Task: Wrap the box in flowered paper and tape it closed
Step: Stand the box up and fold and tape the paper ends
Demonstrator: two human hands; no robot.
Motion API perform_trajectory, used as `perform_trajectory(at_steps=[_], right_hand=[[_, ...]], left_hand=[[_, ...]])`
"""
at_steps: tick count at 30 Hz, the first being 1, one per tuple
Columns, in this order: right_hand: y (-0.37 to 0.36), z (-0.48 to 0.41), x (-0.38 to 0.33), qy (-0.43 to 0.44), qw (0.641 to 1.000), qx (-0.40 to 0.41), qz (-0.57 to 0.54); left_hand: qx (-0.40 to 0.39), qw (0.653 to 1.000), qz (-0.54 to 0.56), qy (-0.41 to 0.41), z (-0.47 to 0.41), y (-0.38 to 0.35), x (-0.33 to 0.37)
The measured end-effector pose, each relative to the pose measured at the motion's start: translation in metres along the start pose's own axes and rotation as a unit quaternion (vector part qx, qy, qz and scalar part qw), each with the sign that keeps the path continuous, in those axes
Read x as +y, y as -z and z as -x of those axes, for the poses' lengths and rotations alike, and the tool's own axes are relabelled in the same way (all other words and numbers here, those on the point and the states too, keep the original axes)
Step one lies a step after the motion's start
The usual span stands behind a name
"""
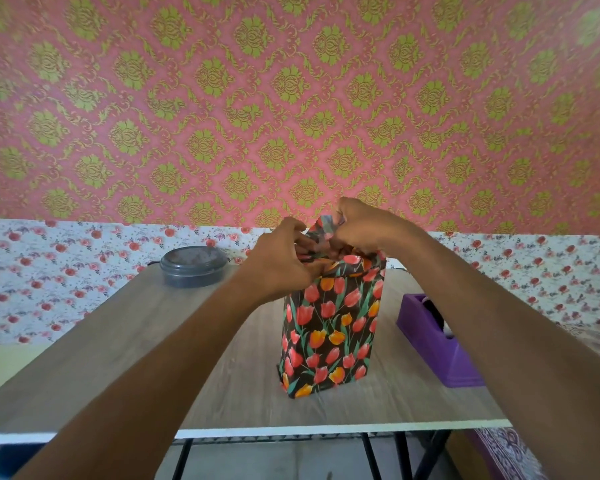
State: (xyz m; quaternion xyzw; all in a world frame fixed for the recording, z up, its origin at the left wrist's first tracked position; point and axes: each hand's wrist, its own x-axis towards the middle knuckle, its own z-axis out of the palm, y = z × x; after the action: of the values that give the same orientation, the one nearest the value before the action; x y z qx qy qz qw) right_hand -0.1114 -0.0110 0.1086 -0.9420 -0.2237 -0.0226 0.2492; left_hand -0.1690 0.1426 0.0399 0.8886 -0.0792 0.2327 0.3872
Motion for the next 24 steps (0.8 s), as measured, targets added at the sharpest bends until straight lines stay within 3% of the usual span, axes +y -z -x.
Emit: perform_trajectory(at_steps=[6,11,14,16,19,24], right_hand=[[0.004,-0.009,-0.015,-0.055,0.994,-0.039,0.084],[0.01,-0.026,-0.023,-0.118,0.989,-0.07,0.053],[0.013,-0.034,-0.026,-0.165,0.974,-0.077,0.132],[0.013,-0.031,-0.025,-0.153,0.963,-0.049,0.215],[0.014,-0.024,-0.013,-0.086,0.958,0.056,0.267],[0.018,-0.004,0.011,0.005,0.974,0.17,0.153]], left_hand=[[-0.009,1.0,0.019,0.011,0.0,0.001,0.005],[-0.013,0.999,0.027,0.016,0.001,0.002,0.007],[-0.018,0.999,0.034,0.022,0.001,0.001,0.007],[-0.015,0.999,0.03,0.019,0.001,0.002,0.006],[-0.008,1.0,0.016,-0.006,0.001,0.002,0.003],[-0.015,0.996,-0.054,-0.071,0.002,0.004,0.001]])
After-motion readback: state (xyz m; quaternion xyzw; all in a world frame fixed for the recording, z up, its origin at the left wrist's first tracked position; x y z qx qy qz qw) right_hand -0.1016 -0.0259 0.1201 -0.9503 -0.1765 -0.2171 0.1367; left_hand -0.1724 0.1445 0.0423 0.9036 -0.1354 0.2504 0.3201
